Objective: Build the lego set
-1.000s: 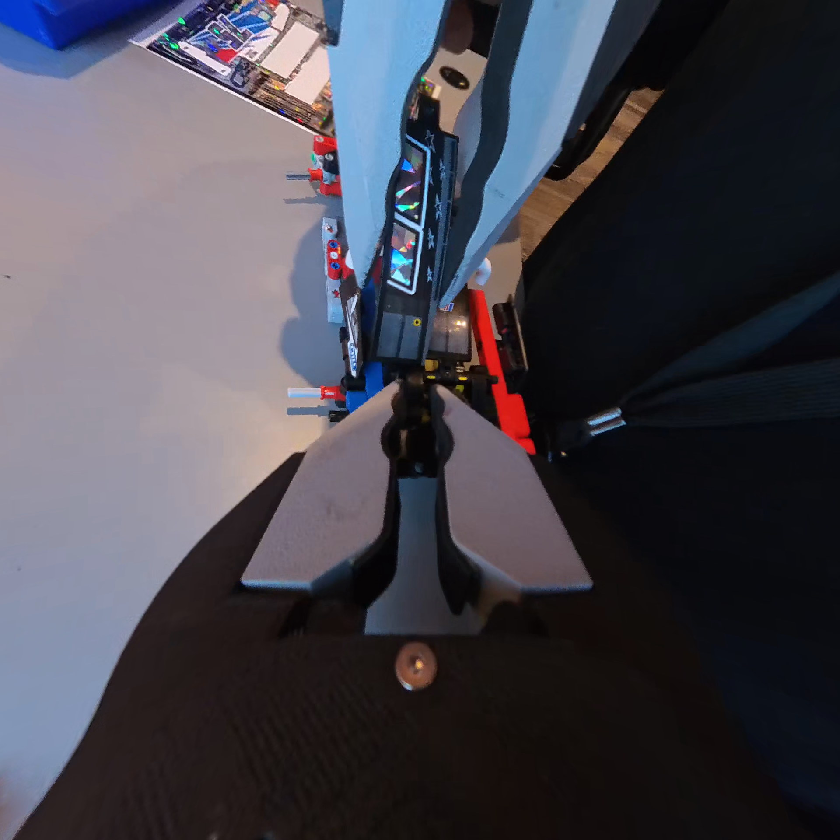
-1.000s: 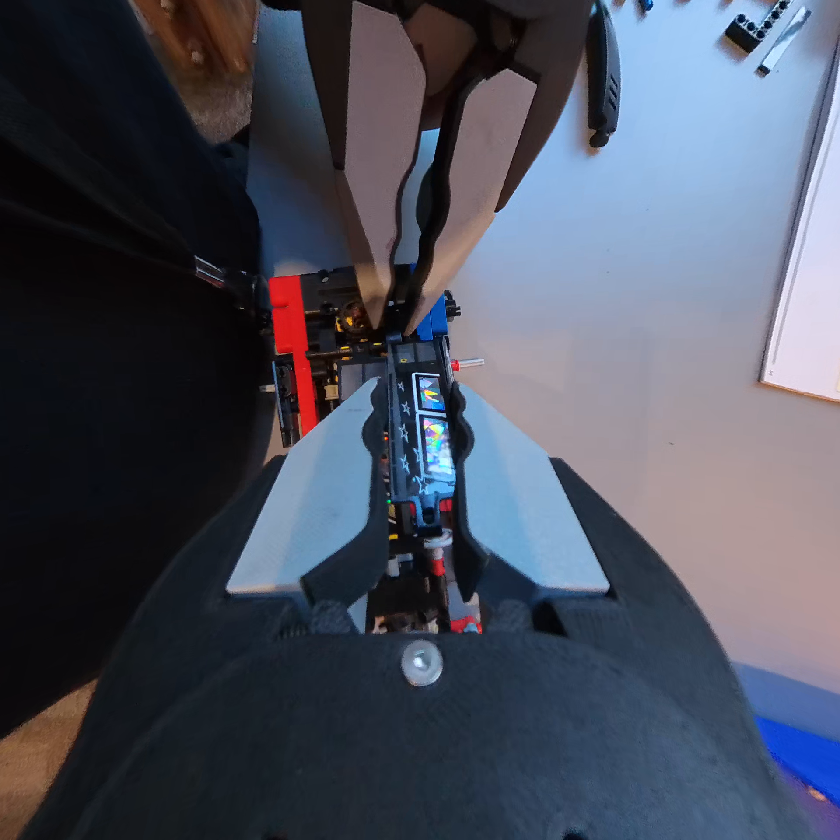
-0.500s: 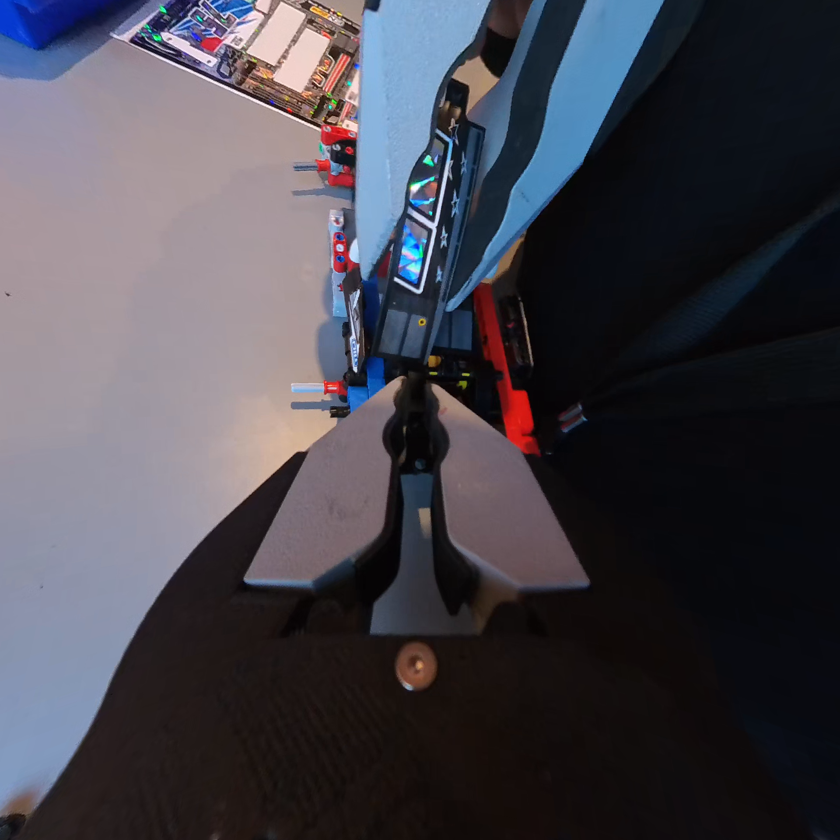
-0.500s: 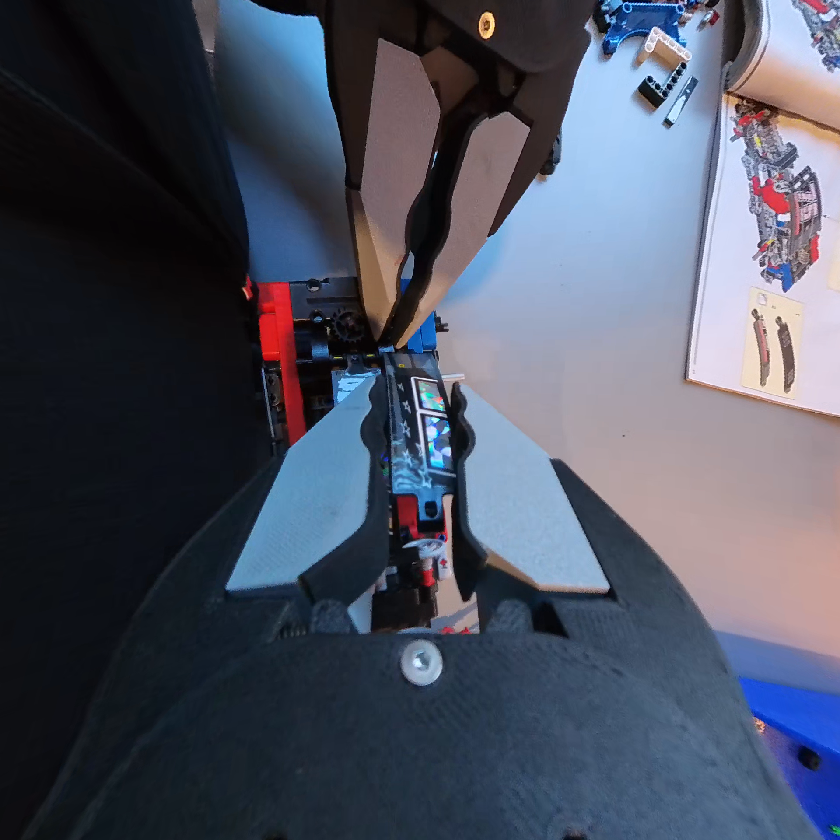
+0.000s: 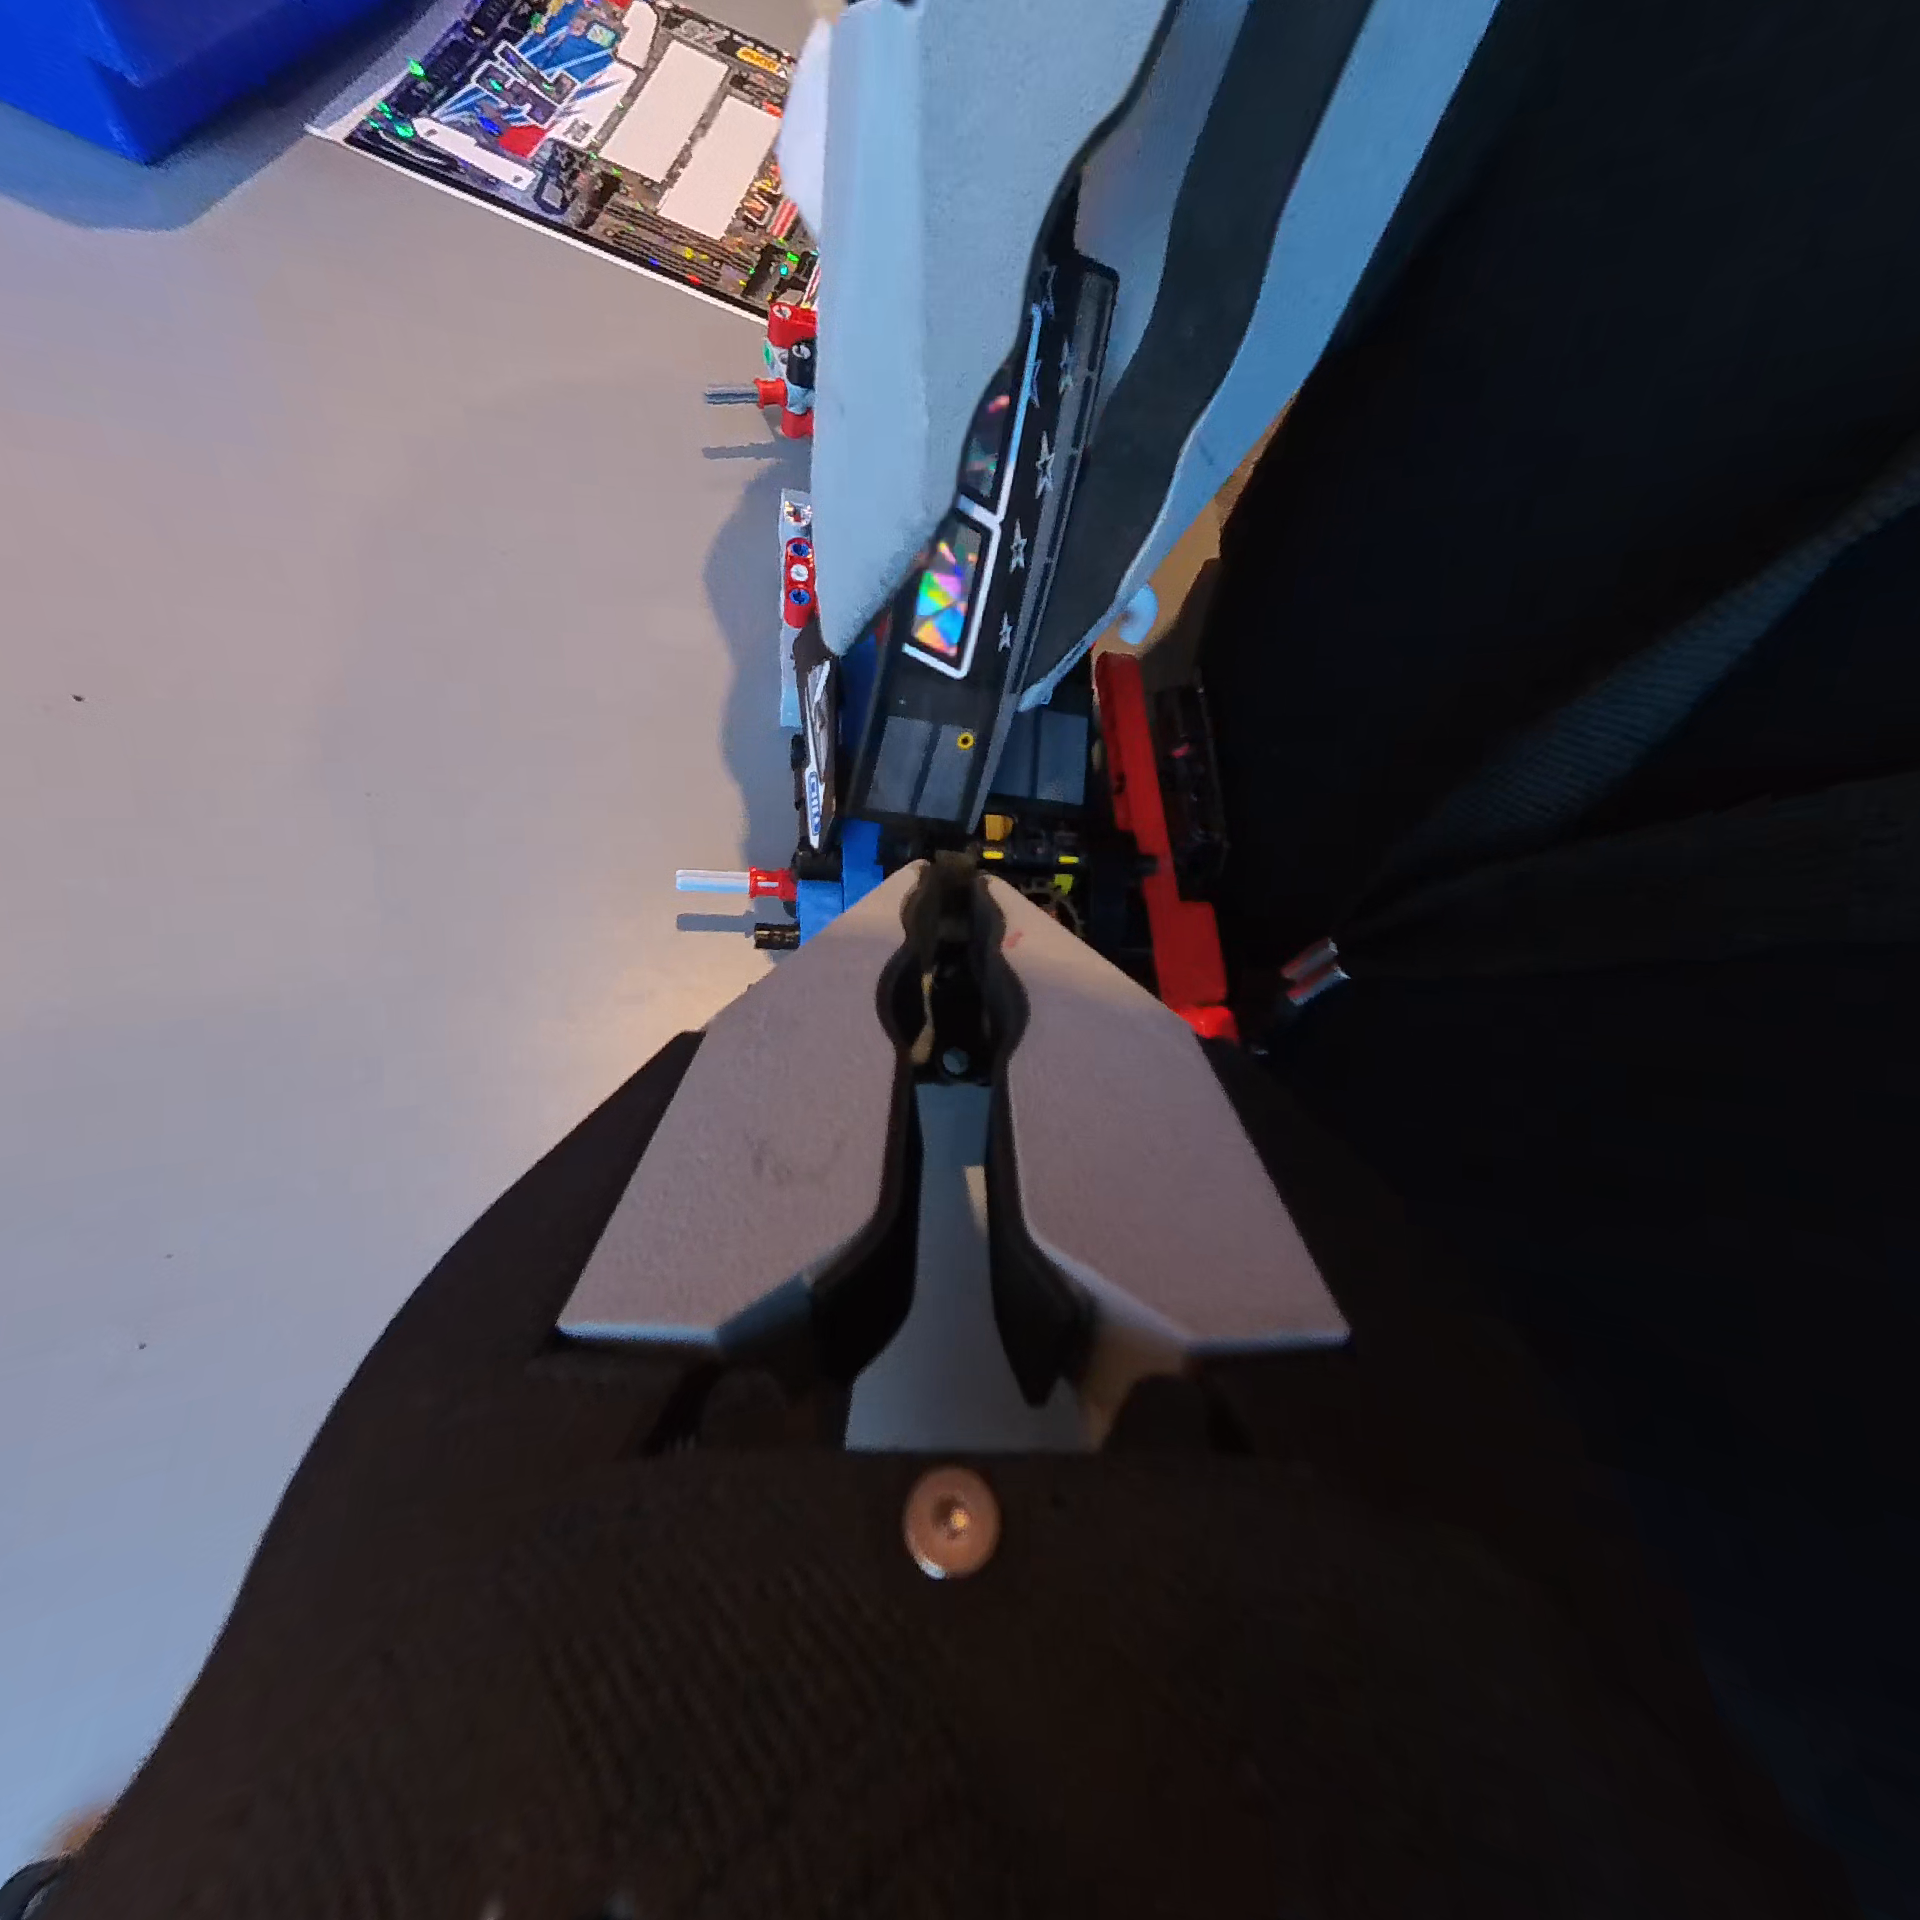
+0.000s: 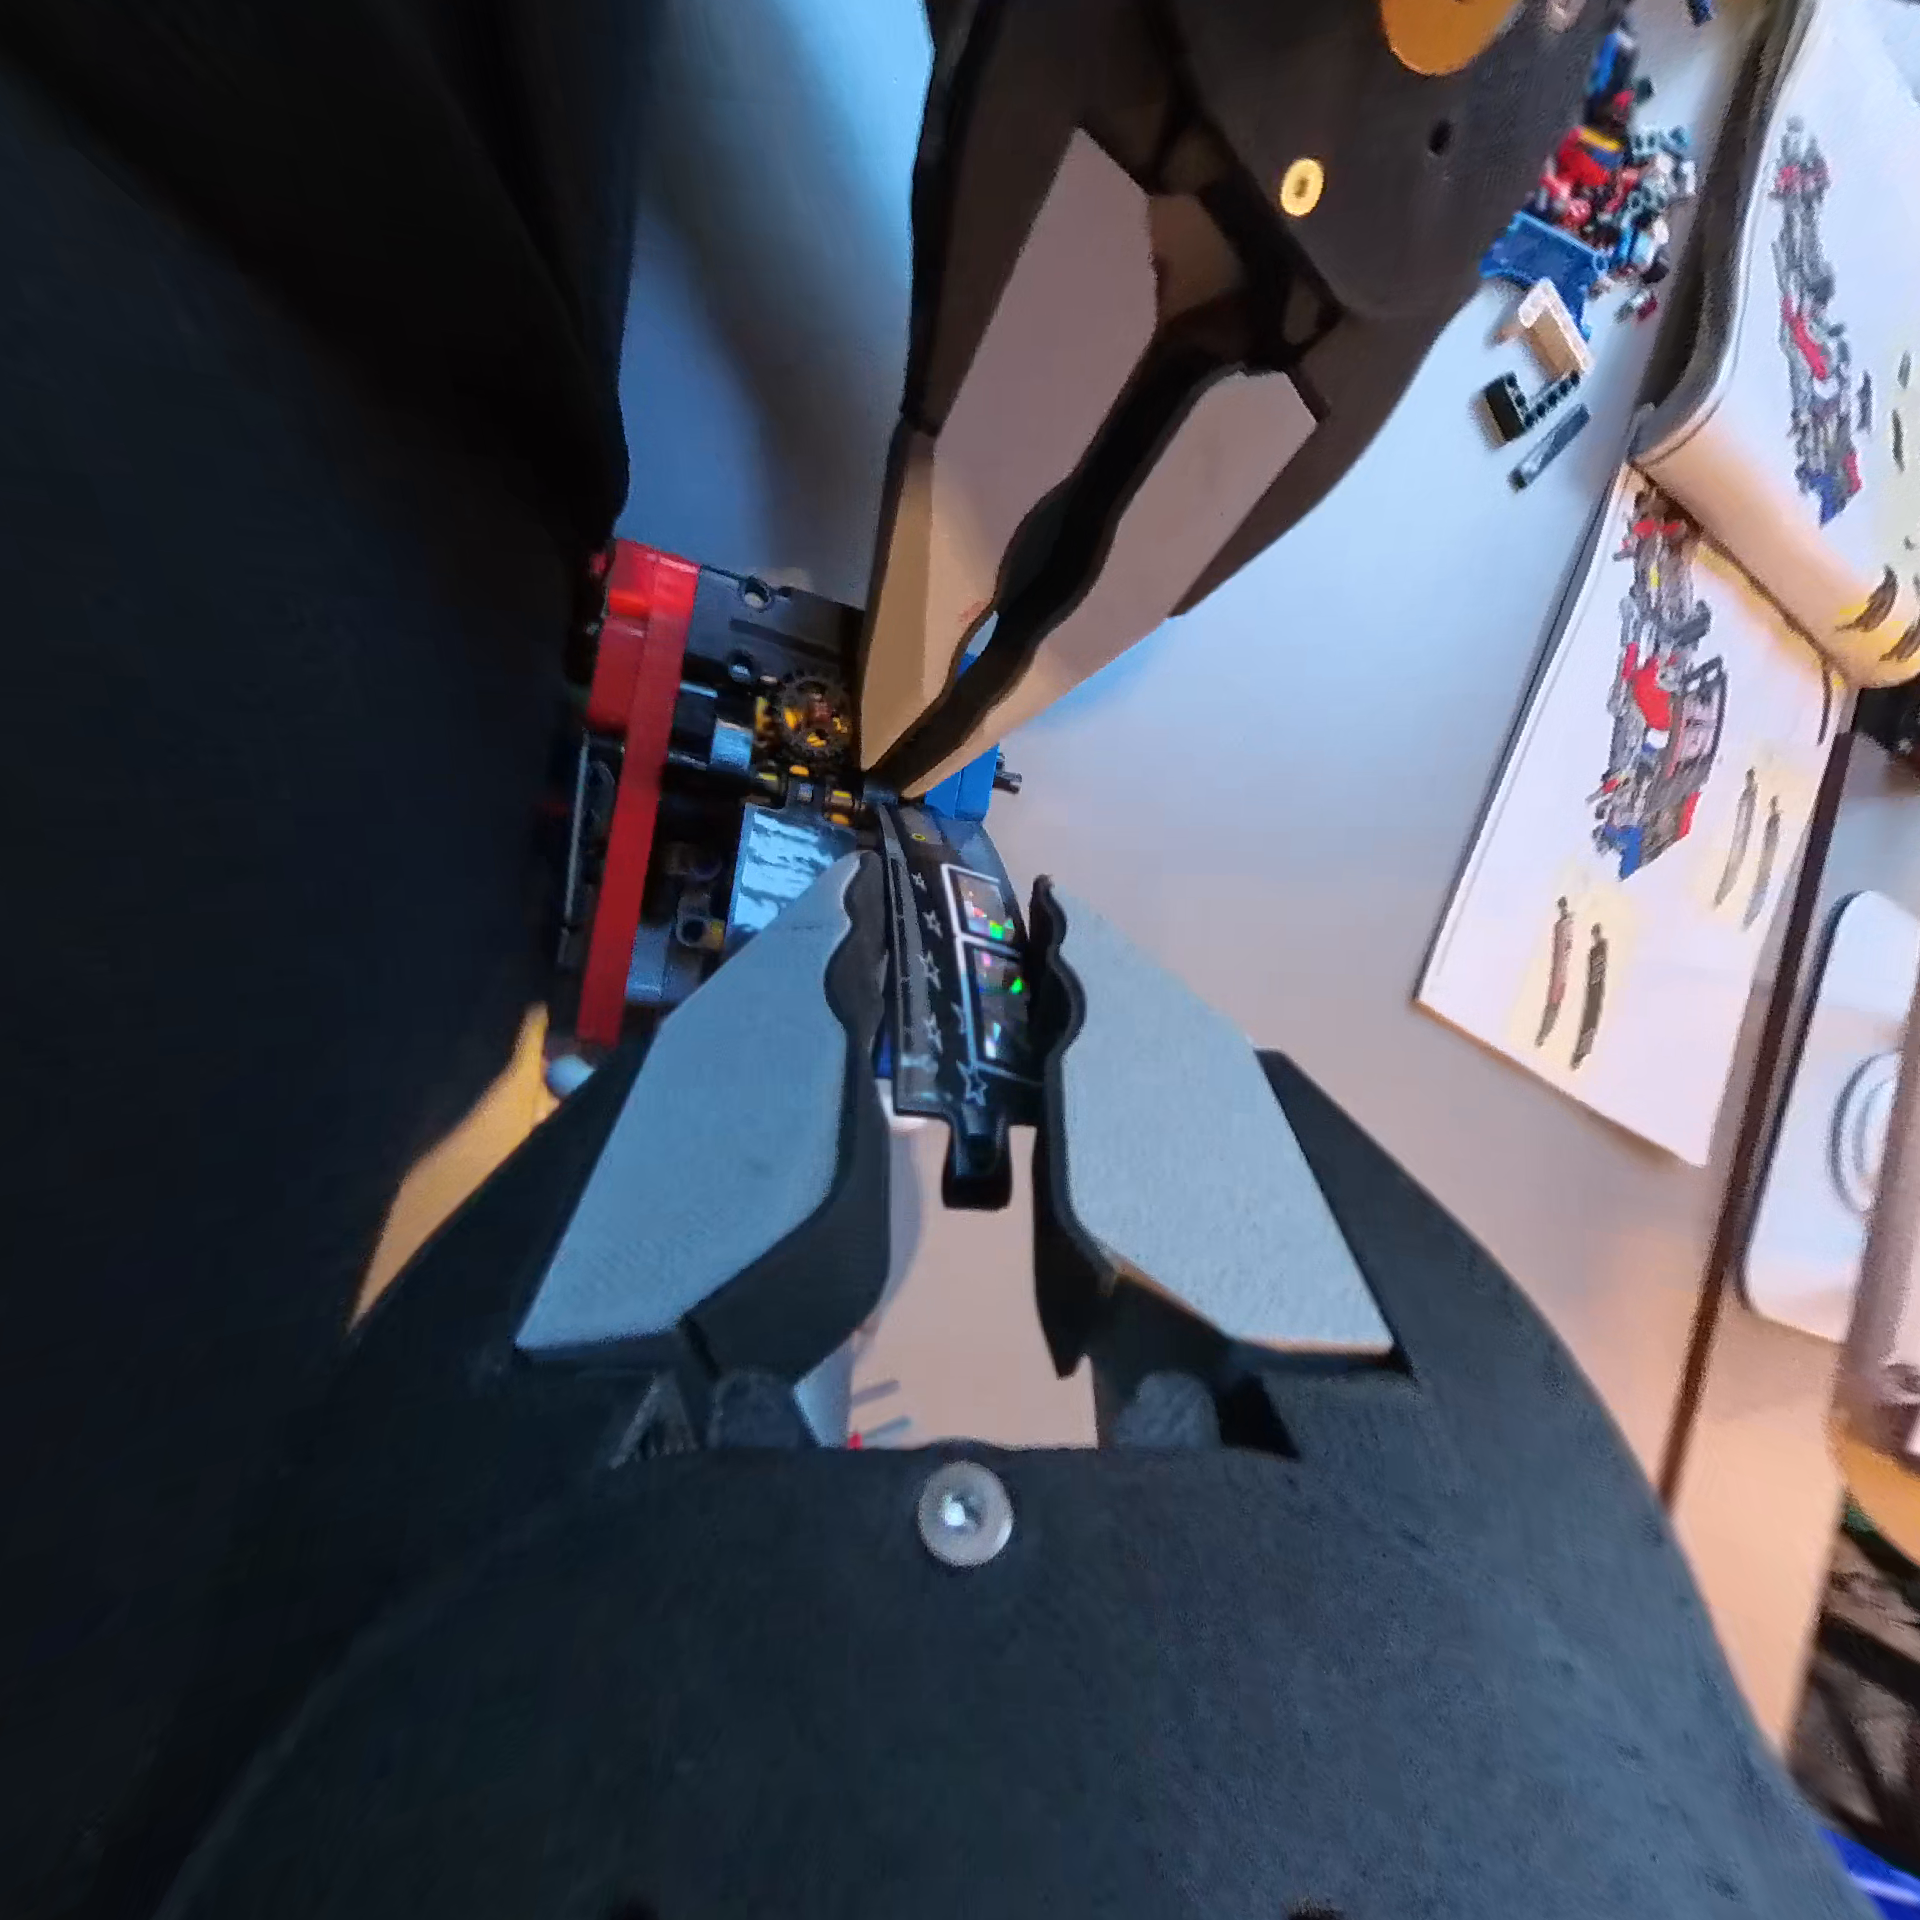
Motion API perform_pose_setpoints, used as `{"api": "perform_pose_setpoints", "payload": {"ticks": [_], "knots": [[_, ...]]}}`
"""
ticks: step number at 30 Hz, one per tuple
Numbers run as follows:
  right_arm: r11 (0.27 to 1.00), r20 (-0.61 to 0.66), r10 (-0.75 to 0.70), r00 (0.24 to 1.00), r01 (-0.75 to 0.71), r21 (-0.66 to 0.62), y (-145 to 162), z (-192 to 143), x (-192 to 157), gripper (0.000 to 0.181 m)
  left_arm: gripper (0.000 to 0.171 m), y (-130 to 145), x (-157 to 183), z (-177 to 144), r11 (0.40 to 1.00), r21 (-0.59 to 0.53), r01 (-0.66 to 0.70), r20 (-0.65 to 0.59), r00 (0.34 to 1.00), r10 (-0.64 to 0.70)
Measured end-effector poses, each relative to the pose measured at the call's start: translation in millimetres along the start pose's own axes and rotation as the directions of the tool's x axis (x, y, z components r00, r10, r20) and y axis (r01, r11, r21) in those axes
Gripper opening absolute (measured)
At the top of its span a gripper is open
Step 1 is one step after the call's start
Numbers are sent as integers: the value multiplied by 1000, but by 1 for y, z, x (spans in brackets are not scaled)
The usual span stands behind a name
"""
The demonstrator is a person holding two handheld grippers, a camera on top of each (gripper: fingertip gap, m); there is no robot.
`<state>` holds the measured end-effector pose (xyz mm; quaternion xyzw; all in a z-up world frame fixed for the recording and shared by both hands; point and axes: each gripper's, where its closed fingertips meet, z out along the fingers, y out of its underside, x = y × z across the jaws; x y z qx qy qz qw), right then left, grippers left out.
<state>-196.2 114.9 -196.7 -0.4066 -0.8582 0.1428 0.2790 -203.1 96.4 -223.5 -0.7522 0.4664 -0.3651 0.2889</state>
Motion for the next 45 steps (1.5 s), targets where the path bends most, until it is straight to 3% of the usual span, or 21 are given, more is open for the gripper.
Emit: {"api": "perform_pose_setpoints", "payload": {"ticks": [7,12,17,22,26,30,45], "knots": [[996,16,87,996,-88,6,14,2,1,24,2,0,-1,-1,1000,14,1,8,1000,-1],[1000,-53,11,999,-12,-12,2,3,4,23,2,2,-2,-3,1000,0,0,9,1000,0],[998,-21,62,998,-62,3,12,3,2,23,2,0,-3,-2,1000,17,7,11,1000,-7],[1000,-33,15,999,-16,-23,1,4,5,21,2,1,-3,-4,1000,11,8,6,1000,-8],[998,11,69,998,-69,1,14,4,2,22,2,1,-2,-4,1000,13,-2,16,1000,2],[999,2,32,999,-32,5,-1,6,9,21,2,1,-2,-4,1000,11,0,11,1000,0],[997,25,66,998,-67,40,7,8,9,20,2,4,-6,-9,1000,11,-11,47,999,11]]}}
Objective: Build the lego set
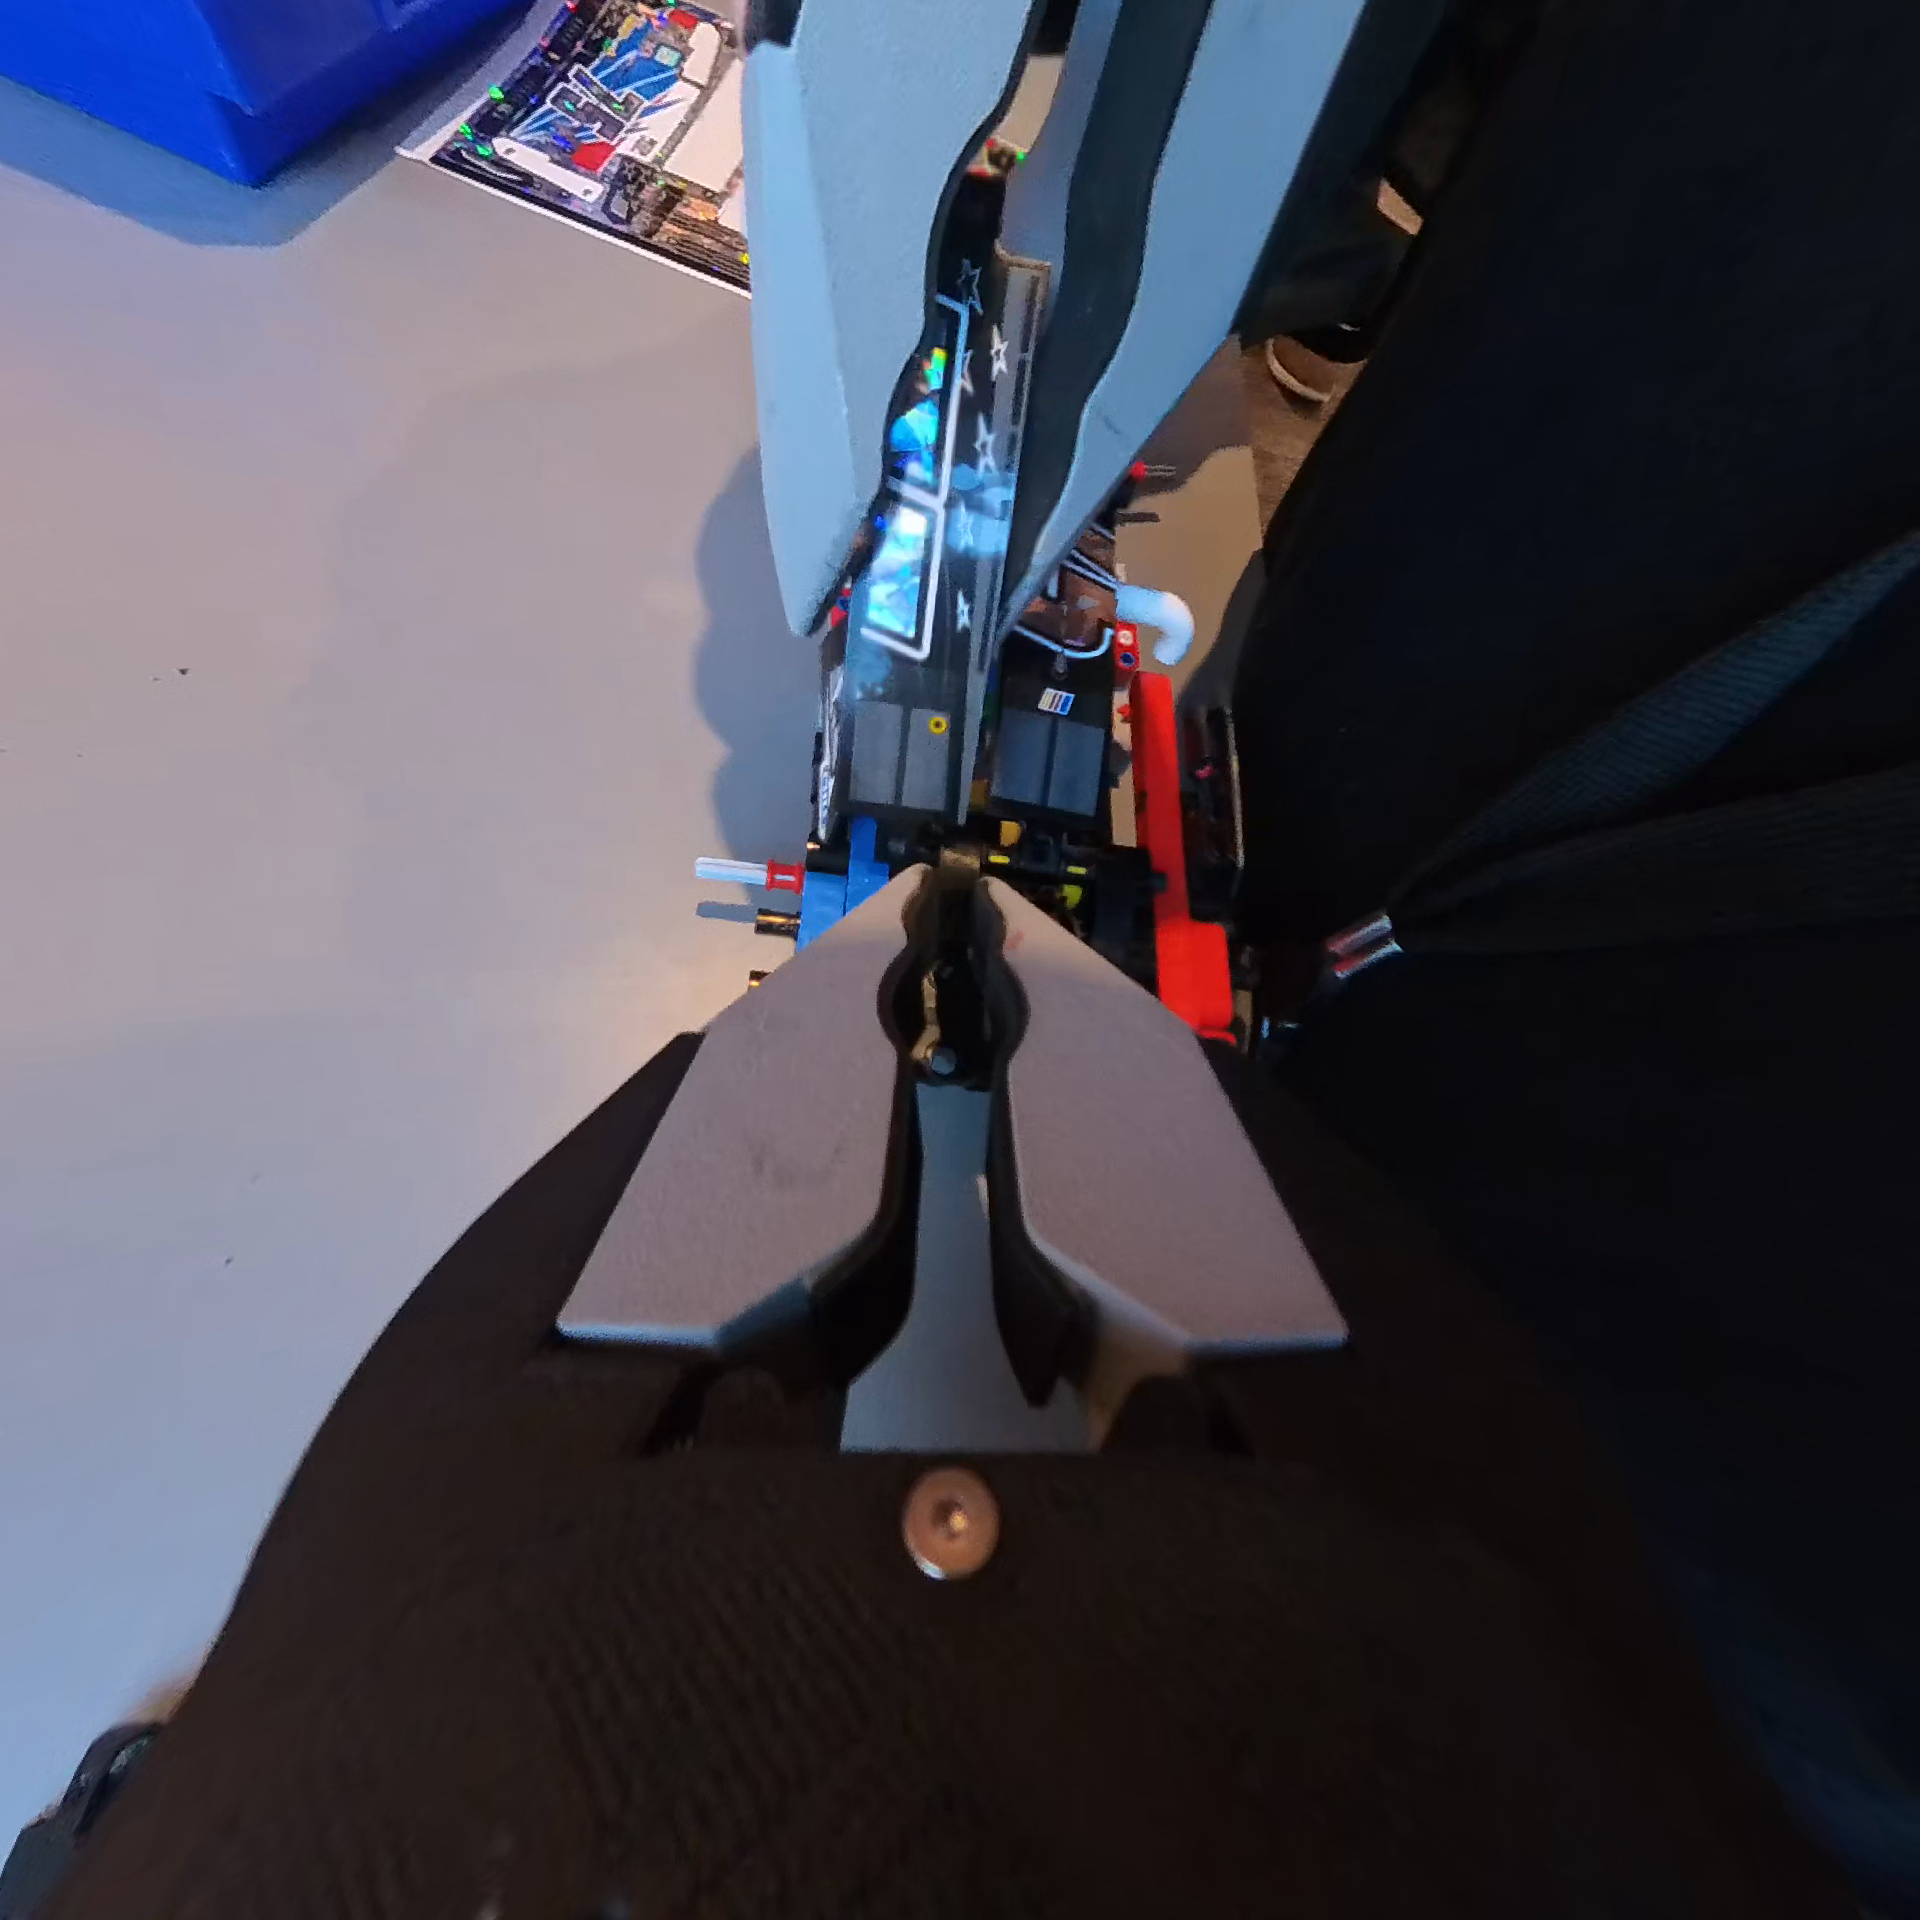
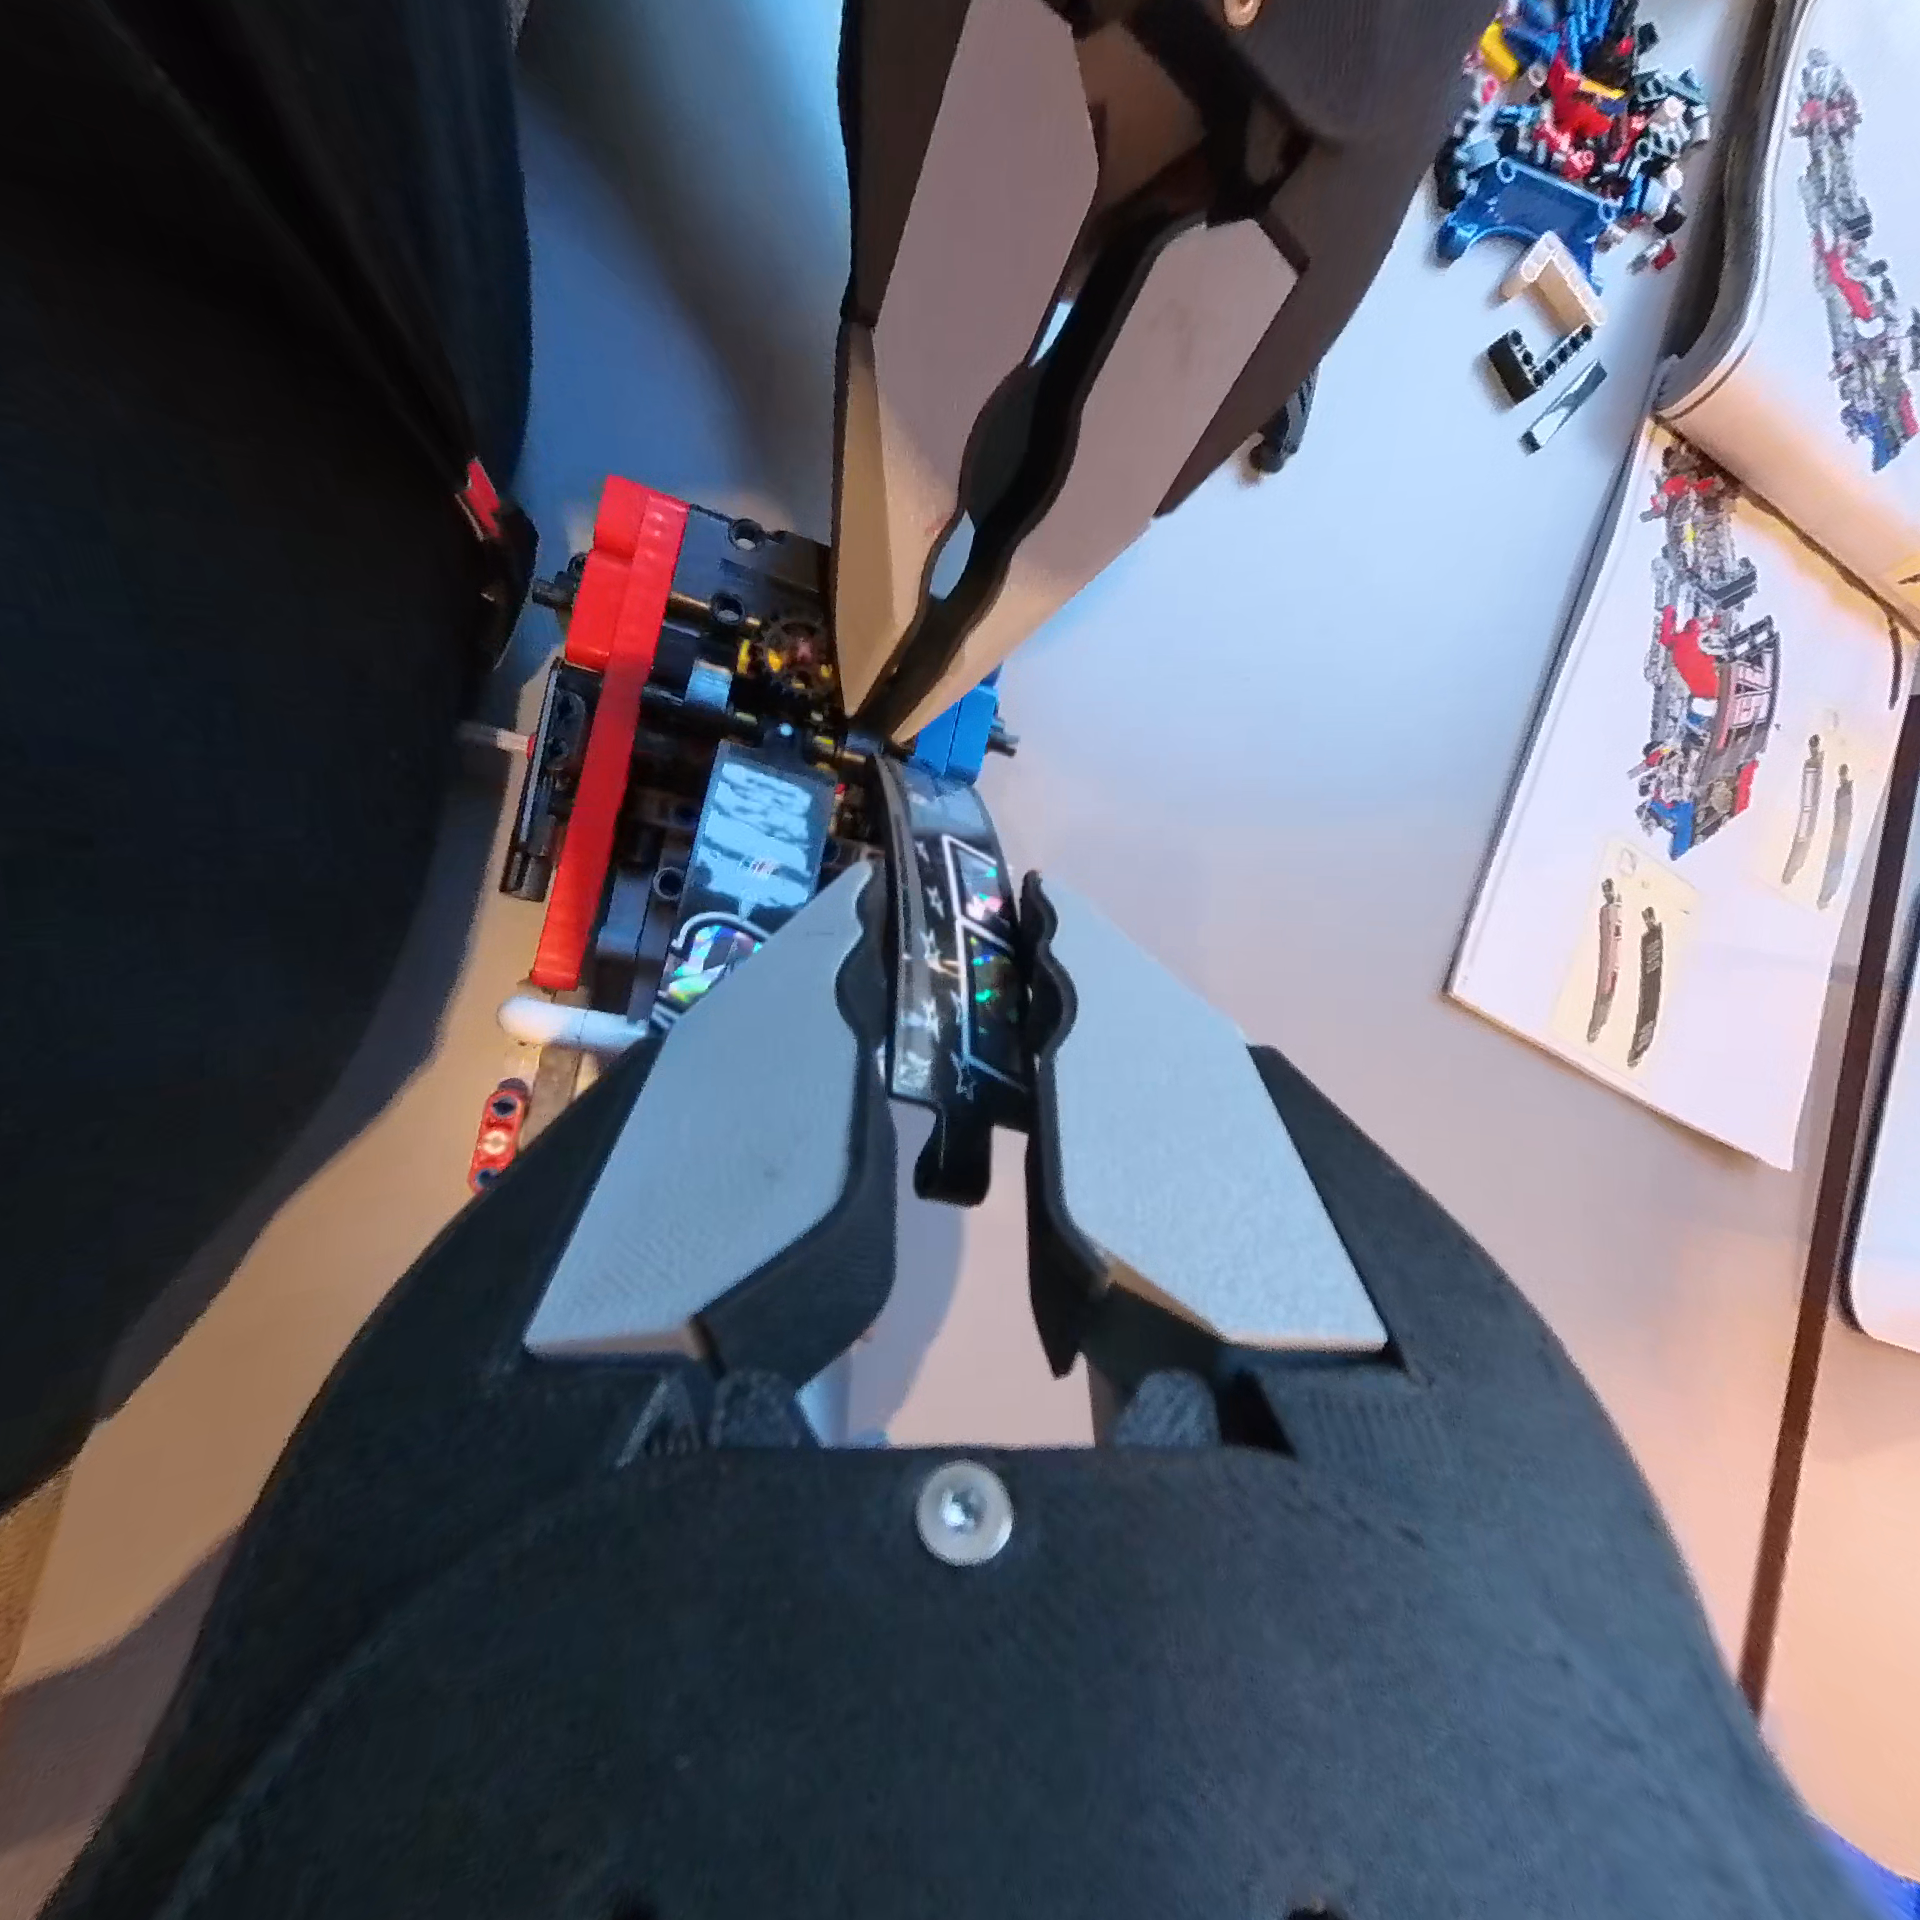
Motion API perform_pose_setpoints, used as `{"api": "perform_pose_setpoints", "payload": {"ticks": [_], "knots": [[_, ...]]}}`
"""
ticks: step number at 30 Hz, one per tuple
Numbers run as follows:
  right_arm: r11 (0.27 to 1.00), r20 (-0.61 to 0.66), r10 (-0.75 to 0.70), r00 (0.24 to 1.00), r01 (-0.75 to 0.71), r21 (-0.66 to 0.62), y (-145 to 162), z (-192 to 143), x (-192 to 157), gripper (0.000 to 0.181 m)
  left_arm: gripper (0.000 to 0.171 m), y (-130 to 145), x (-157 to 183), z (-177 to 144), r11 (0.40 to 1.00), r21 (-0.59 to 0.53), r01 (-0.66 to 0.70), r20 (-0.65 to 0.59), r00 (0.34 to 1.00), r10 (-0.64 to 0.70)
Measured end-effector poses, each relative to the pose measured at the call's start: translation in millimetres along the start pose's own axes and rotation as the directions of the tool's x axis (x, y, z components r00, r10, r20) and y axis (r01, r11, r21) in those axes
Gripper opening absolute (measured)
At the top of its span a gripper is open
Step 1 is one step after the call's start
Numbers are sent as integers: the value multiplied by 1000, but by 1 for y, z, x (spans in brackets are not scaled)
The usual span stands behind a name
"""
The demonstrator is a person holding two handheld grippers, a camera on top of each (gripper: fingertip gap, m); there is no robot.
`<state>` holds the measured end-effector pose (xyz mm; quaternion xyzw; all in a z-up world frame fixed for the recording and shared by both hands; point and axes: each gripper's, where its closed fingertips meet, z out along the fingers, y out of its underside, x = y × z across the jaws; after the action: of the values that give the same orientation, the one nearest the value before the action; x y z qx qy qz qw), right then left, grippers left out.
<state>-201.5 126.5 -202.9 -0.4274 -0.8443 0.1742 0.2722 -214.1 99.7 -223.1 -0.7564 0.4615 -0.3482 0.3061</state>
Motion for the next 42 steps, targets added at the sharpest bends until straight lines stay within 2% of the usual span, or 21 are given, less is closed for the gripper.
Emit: {"api": "perform_pose_setpoints", "payload": {"ticks": [5,8,12,16,22,27,33,42], "knots": [[997,-62,-76,995,74,-36,-7,1,4,18,2,1,-2,-2,1000,3,2,7,1000,-2],[997,-77,-70,995,69,-21,0,-1,1,19,2,1,-2,-2,1000,10,4,12,1000,-4],[997,-106,-78,991,78,-8,-12,3,9,18,2,1,-3,-2,1000,3,3,10,1000,-3],[997,-115,-80,990,78,-22,-1,1,4,16,2,2,-6,-7,1000,6,12,41,999,-12],[987,-180,-160,971,152,-56,-12,3,11,13,2,2,-8,-6,1000,9,13,46,999,-14],[984,-198,-175,965,163,-73,1,-4,11,11,0,10,-12,-11,1000,-14,16,72,997,-14],[975,-198,-221,955,211,-73,-7,1,16,11,0,9,-17,-12,1000,-23,6,83,997,-4],[974,-198,-226,954,214,-78,-2,-1,20,9,0,-5,-18,-14,999,36,32,4,999,-32]]}}
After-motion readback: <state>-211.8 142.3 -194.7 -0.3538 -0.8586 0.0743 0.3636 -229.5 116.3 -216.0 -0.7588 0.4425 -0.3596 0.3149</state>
